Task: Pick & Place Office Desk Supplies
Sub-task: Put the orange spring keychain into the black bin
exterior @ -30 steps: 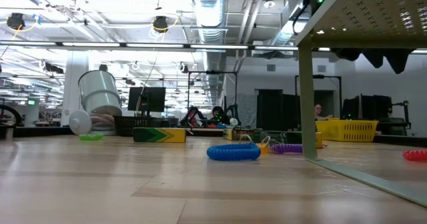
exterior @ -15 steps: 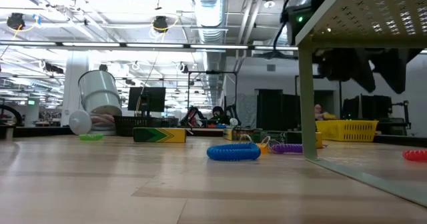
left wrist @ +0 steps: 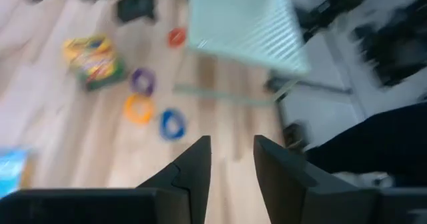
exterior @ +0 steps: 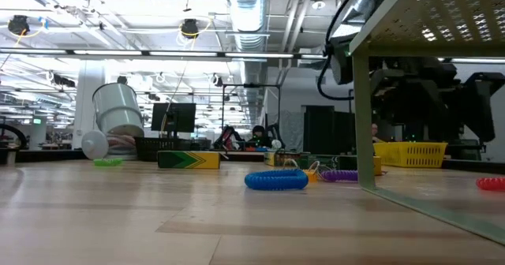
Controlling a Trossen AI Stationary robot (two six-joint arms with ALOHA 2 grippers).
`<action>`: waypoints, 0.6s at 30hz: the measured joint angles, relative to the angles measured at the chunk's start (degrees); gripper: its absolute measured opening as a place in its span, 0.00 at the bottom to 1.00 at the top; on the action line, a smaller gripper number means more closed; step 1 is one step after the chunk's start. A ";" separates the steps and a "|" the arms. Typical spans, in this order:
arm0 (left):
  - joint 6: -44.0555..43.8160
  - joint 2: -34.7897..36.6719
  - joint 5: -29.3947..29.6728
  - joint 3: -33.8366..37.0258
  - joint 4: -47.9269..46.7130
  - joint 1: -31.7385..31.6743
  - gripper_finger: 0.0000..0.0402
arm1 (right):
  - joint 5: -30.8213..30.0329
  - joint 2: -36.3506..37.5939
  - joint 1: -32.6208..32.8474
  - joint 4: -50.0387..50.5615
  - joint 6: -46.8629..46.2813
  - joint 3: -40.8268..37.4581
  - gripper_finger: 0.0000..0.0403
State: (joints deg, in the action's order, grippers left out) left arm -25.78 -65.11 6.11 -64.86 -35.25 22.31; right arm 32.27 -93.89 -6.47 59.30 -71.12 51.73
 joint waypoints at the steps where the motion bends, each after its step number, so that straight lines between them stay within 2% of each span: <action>1: -0.32 0.16 1.33 0.01 -2.21 0.53 0.27 | 0.09 0.01 0.17 -0.40 -0.29 -0.26 0.54; 6: -1.70 0.36 6.25 0.02 -7.58 3.84 0.27 | 1.22 0.24 0.48 -4.25 -2.22 -2.23 0.54; 9: -2.09 0.38 7.65 0.54 -6.90 5.34 0.27 | 2.20 0.24 1.10 -6.98 -3.69 -2.76 0.54; 18: -9.05 0.36 7.89 10.10 -3.90 6.63 0.27 | 4.18 0.20 4.58 -8.62 -6.29 -3.32 0.54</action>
State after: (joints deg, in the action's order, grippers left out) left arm -34.83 -64.75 13.99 -54.76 -39.15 28.95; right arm 36.45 -93.69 -1.89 50.67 -77.41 48.40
